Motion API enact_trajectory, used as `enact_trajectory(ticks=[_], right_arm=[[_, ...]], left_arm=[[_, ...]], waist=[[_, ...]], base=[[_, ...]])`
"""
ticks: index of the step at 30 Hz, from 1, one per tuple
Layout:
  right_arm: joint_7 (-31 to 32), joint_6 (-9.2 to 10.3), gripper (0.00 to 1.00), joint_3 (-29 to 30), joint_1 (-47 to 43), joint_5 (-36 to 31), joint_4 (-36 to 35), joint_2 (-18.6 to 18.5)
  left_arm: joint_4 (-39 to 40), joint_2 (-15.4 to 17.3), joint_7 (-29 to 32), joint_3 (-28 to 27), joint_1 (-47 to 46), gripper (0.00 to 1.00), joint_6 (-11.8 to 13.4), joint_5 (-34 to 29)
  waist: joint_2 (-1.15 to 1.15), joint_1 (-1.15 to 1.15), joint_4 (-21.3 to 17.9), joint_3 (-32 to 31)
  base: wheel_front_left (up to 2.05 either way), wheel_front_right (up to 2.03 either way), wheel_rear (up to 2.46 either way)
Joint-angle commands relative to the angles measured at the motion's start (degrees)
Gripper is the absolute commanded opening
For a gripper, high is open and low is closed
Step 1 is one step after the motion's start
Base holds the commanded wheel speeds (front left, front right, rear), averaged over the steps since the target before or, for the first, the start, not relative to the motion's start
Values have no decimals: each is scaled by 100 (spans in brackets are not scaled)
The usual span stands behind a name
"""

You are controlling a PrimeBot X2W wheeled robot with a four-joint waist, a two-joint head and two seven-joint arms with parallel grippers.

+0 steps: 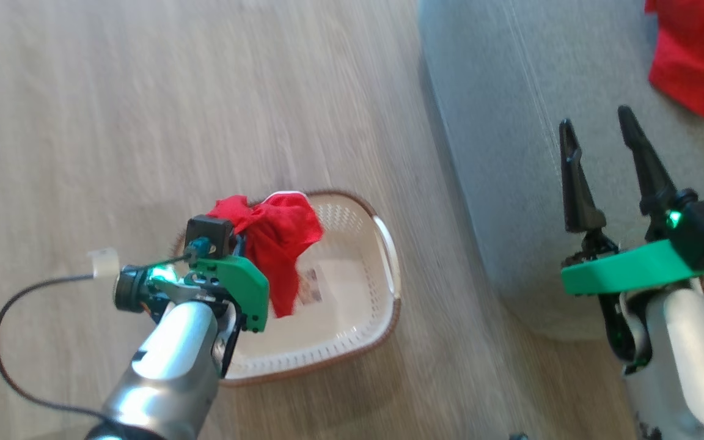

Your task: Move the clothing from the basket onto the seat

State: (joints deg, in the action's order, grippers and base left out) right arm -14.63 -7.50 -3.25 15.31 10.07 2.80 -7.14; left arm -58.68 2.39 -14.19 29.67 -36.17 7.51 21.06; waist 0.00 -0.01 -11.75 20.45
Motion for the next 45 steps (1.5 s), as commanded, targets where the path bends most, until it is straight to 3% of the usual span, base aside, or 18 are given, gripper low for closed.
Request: enact_trajectory(ticks=[1, 13, 20, 27, 34, 39, 45], right_arm=[[-37, 1, 100, -111, -105, -46, -124, -65], [-37, 1, 100, -241, -473, 67, -21, -75], [-37, 1, 100, -362, -695, 22, 7, -83], [-37, 1, 100, -384, -889, 15, -5, -62], [-37, 1, 100, -409, -1089, 27, 69, -63], [-37, 1, 100, -471, -1106, 30, 96, -19], [-37, 1, 100, -512, -1071, 6, 89, 13]], left_arm=[[428, 151, -79, -267, 162, 0, 67, -59], [2813, 344, -80, -1351, 1426, 0, 80, -567], [4386, 291, -80, -2022, 1985, 0, 50, -1062], [5789, 99, -81, -2595, 2348, 0, 6, -1095], [6669, 52, -81, -2663, 2474, 0, -31, -1013], [6766, 50, -81, -2488, 2469, 0, -24, -944], [6705, 50, -81, -2058, 2333, 0, -196, -914]], waist=[[0, 1, 295, -480], [0, 1, 400, -1337], [0, 1, 380, -1703], [0, 1, 376, -1875], [0, 1, 436, -2027], [0, 1, 448, -2074], [0, 1, 469, -2049]], base=[[0, 0, 0], [0, 0, 0], [0, 0, 0], [0, 0, 0], [0, 0, 0], [0, 0, 0], [0, 0, 0]])
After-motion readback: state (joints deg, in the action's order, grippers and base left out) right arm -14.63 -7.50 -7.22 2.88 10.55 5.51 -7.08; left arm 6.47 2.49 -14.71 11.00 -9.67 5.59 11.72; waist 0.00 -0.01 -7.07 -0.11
